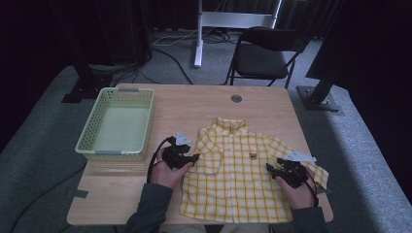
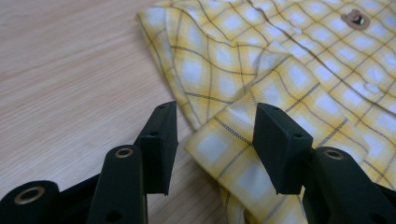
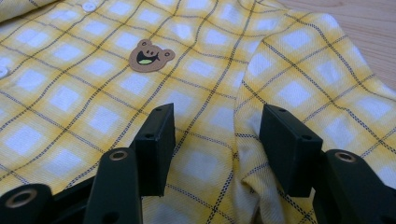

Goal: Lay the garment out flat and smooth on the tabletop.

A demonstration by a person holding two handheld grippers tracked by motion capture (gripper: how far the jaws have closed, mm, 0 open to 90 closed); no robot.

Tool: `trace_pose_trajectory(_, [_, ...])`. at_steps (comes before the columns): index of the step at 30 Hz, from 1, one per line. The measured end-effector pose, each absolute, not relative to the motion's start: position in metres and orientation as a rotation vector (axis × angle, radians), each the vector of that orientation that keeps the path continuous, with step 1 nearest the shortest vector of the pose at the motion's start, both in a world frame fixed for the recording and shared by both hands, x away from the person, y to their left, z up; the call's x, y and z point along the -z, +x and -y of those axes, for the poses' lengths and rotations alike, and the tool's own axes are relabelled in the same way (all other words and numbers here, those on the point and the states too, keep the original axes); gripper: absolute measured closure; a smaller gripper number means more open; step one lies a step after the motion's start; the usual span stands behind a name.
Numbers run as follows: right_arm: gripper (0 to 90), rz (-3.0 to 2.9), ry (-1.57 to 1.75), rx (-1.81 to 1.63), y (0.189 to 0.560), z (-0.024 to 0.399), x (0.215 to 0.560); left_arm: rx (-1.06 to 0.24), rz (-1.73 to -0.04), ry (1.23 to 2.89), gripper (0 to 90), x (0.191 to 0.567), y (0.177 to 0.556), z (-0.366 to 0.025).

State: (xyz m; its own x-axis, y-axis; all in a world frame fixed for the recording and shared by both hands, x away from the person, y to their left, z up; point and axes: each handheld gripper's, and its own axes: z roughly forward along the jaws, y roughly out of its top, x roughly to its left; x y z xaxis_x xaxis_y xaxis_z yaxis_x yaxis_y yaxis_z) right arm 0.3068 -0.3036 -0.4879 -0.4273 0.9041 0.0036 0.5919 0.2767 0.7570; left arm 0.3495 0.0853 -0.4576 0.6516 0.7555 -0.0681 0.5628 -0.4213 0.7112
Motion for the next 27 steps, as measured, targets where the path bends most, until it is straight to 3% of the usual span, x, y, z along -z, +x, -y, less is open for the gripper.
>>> trace_pose_trajectory(16, [44.9, -2.118, 1.350, -0.971, 0.306, 0.304, 0.488, -0.231, -1.046, 2.126, 50.0, 0.473, 0.357, -0.087])
trace_pose_trajectory(27, [44.3, -2.116, 1.353, -0.970, 0.305, 0.304, 0.488, -0.341, -0.964, 2.182, 70.7, 0.468, 0.343, -0.077])
